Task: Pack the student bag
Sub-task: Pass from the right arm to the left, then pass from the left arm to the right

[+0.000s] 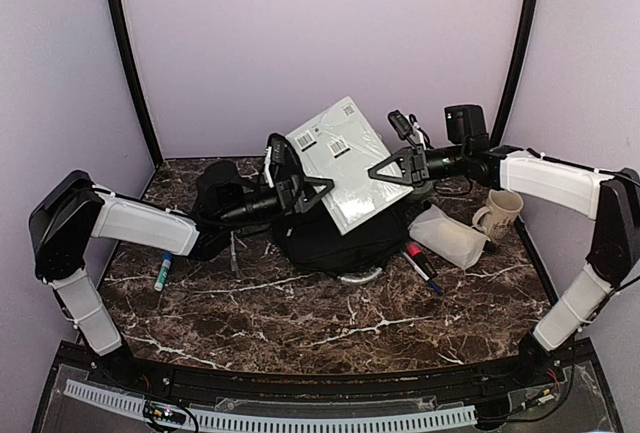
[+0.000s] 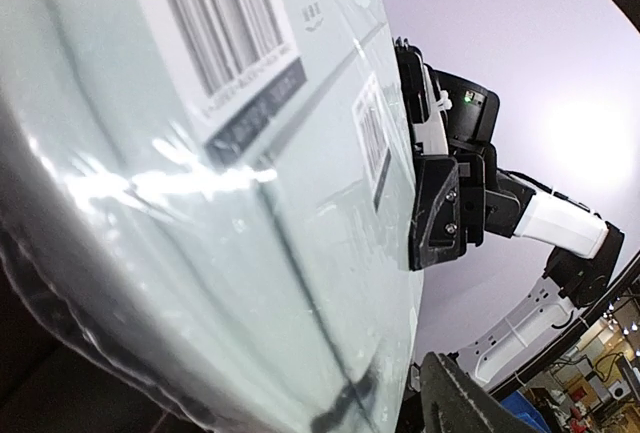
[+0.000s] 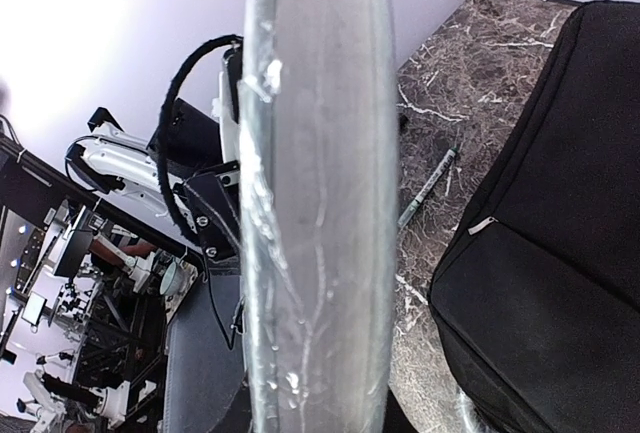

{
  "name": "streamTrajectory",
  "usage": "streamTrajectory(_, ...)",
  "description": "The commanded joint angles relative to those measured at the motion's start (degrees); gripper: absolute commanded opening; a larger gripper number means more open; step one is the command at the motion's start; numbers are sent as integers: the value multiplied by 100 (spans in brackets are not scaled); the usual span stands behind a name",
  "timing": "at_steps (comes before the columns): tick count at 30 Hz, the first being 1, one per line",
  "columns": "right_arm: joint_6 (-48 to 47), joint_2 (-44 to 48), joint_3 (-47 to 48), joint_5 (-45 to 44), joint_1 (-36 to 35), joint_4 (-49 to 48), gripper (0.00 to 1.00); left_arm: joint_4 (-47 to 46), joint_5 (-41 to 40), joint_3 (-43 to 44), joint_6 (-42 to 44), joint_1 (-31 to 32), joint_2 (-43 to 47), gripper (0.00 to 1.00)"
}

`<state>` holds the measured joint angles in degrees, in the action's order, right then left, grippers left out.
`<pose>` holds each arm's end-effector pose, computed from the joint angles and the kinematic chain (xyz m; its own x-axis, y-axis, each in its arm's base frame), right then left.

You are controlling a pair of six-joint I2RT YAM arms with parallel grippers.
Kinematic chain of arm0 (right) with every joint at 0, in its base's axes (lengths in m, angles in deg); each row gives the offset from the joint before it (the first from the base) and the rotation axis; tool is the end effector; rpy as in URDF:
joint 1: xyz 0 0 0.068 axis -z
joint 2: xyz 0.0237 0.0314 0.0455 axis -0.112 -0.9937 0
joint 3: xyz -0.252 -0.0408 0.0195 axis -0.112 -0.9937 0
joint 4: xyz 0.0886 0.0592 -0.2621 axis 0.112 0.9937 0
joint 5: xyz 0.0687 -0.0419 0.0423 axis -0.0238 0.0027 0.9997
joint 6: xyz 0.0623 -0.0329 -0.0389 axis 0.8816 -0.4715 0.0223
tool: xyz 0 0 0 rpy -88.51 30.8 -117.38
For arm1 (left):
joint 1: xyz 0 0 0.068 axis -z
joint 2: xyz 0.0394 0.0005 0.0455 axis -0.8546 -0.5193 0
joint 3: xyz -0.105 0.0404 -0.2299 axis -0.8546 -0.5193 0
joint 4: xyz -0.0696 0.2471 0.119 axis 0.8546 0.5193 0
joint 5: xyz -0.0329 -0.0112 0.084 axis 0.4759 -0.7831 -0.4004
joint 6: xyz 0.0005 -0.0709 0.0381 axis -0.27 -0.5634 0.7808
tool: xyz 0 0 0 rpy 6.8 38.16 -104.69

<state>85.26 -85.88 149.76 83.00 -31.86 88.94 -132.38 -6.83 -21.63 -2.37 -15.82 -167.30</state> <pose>0.3273 0.2231 0.2748 -0.7293 -0.1173 -0.6741 -0.6839 0.1546 0.7130 0.2860 -0.3053 0.2249 -0.5484 -0.3508 -0.7591 0.7495 0.1964 -0.6322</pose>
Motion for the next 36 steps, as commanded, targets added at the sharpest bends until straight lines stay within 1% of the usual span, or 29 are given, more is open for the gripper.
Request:
streamTrajectory(1, -249, 349, -56, 406, 21, -688, 0, -851, 41, 278, -225, -26, -23, 67)
streamTrajectory(2, -373, 349, -103, 407, 21, -588, 2, -907, 44, 311, -259, -27, -50, 64)
streamTrajectory(4, -765, 342, -168, 351, 21, -241, 5, -1043, 147, 387, -360, -27, -134, 49)
streamTrajectory(5, -939, 340, -182, 332, 19, -86, 7, -1063, 228, 430, -417, -27, -177, 39)
streamTrajectory(7, -1197, 348, -189, 313, 21, 203, 12, -1059, 379, 492, -484, -34, -237, 24)
streamTrajectory(8, -1420, 349, -169, 330, 21, 357, 23, -1050, 429, 503, -503, -35, -251, 16)
streamTrajectory(9, -1645, 344, -106, 363, 21, 593, 33, -1022, 454, 497, -507, -43, -257, 11)
streamTrajectory(11, -2246, 273, 146, 430, 21, 1294, 47, -963, 579, 510, -528, -76, -245, 5)
streamTrajectory(12, -2543, 211, 312, 399, 25, 1744, 50, -953, 663, 505, -535, -101, -237, 3)
streamTrajectory(14, -3284, 65, 631, 336, 21, 2568, 53, -940, 803, 509, -575, -136, -234, 0)
streamTrajectory(16, -3606, -35, 810, 370, 21, 3078, 54, -883, 942, 557, -614, -156, -261, 0)
streamTrajectory(18, -3671, -42, 827, 459, 20, 3207, 53, -839, 1120, 633, -670, -175, -319, 0)
streamTrajectory(20, -3623, -44, 787, 577, 21, 3147, 42, -858, 1252, 721, -744, -183, -400, 0)
streamTrajectory(24, -3481, -42, 779, 677, 29, 3007, 18, -711, 1465, 855, -800, -209, -509, 0)
streamTrajectory(25, -3442, -46, 776, 703, 34, 2980, 14, -635, 1482, 878, -781, -223, -514, 7)
streamTrajectory(27, -3405, -23, 748, 740, 71, 2963, 7, -333, 1494, 944, -638, -269, -487, 28)
streamTrajectory(29, -3350, 73, 678, 822, 174, 2922, 1, 127, 1412, 967, -358, -325, -387, 46)
streamTrajectory(31, -3227, 250, 520, 894, 368, 2784, 0, 707, 1267, 984, 26, -367, -263, 56)
streamTrajectory(33, -3047, 487, 225, 987, 662, 2569, 0, 1366, 1093, 1033, 494, -387, -145, 63)
streamTrajectory(36, -3000, 902, -173, 1025, 1226, 2421, 0, 2483, 740, 1213, 1235, -382, -82, 64)
